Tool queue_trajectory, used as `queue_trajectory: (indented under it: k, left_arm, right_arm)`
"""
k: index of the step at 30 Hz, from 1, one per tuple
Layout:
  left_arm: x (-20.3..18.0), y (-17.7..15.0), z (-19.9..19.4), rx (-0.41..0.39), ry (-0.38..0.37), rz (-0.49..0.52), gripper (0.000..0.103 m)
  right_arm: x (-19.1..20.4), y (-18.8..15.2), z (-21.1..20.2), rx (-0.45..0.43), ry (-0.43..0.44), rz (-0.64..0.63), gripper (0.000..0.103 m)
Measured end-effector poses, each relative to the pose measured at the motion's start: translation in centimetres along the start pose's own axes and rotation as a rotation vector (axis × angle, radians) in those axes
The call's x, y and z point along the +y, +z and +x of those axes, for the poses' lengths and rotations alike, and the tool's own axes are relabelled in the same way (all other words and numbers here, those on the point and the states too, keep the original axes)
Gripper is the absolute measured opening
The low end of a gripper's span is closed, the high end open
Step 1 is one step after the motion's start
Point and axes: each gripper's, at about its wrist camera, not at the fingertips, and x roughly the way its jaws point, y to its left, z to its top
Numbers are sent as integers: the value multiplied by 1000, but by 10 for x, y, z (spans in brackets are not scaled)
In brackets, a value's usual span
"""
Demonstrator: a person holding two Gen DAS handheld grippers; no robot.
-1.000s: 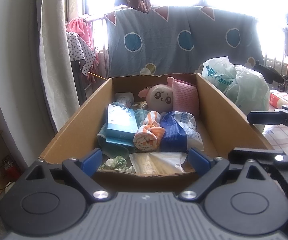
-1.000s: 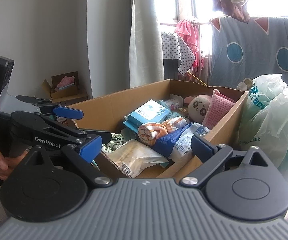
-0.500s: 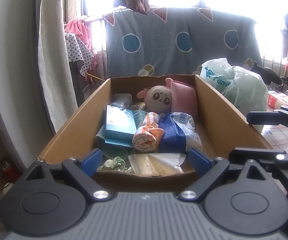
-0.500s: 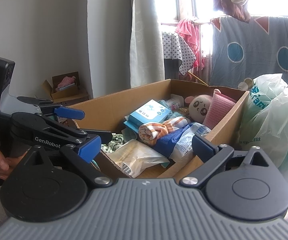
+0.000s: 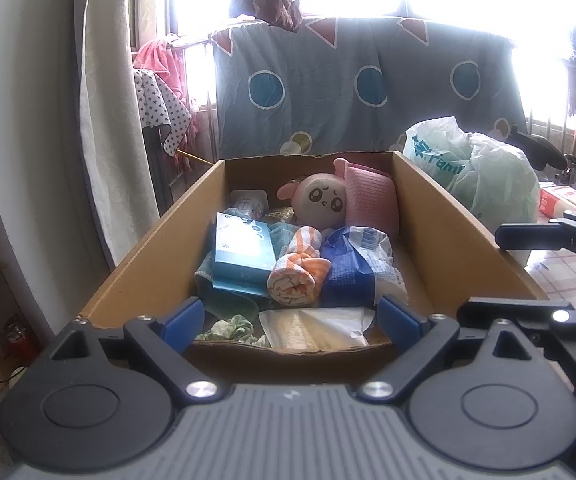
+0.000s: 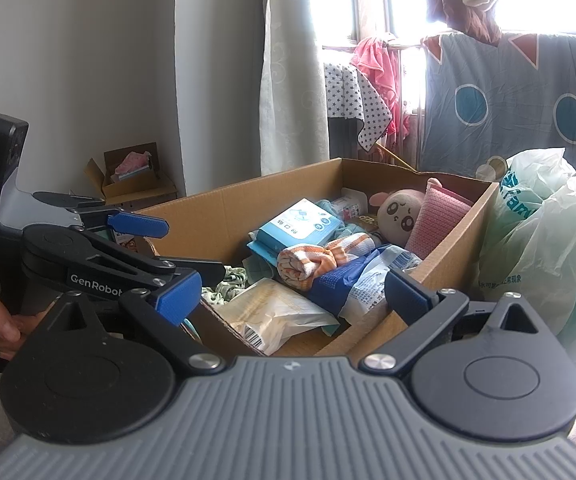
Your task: Organize soft objects
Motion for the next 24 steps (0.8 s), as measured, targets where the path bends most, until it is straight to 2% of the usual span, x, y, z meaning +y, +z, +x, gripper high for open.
queue_trajectory:
  k: [9, 24]
  left_arm:
    - [-3, 0, 1, -8, 27, 9, 97]
    - [-2, -1, 1, -7, 25, 1, 98]
  right_arm:
    - [0, 0, 0, 0, 0, 0, 99]
    - [-3, 0, -1, -3, -3, 13, 100]
